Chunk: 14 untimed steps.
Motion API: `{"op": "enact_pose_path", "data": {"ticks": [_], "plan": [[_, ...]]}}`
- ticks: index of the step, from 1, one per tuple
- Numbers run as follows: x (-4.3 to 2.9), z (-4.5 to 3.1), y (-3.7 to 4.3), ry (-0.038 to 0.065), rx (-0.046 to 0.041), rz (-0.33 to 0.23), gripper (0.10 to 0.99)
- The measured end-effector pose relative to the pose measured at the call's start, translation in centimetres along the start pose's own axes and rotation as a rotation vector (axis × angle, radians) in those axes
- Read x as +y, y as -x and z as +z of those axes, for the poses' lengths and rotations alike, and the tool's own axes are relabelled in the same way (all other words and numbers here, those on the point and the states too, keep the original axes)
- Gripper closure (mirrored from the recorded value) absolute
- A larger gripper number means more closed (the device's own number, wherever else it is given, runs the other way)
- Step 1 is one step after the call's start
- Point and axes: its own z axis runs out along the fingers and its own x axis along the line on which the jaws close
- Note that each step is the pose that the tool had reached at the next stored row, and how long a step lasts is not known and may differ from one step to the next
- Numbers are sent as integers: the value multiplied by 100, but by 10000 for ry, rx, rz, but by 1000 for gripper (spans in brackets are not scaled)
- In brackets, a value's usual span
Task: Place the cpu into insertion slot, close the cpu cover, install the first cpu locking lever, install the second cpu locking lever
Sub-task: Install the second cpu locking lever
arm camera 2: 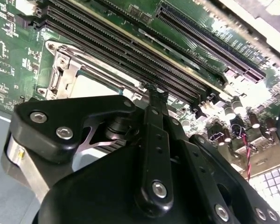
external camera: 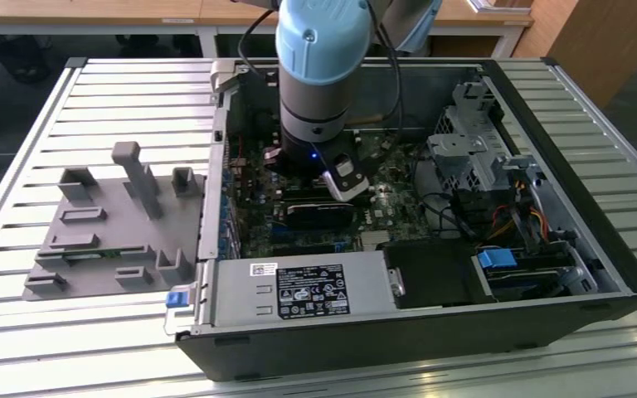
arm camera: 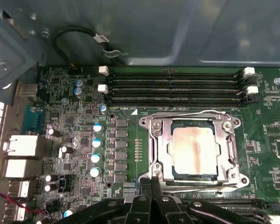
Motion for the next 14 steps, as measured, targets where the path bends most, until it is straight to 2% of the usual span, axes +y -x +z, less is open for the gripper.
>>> {"op": "enact_pose_path", "data": {"ticks": [11, 14], "plan": [[48, 82, -42, 165, 1, 0, 980], [48, 89, -52, 174, 4, 1, 980]]}}
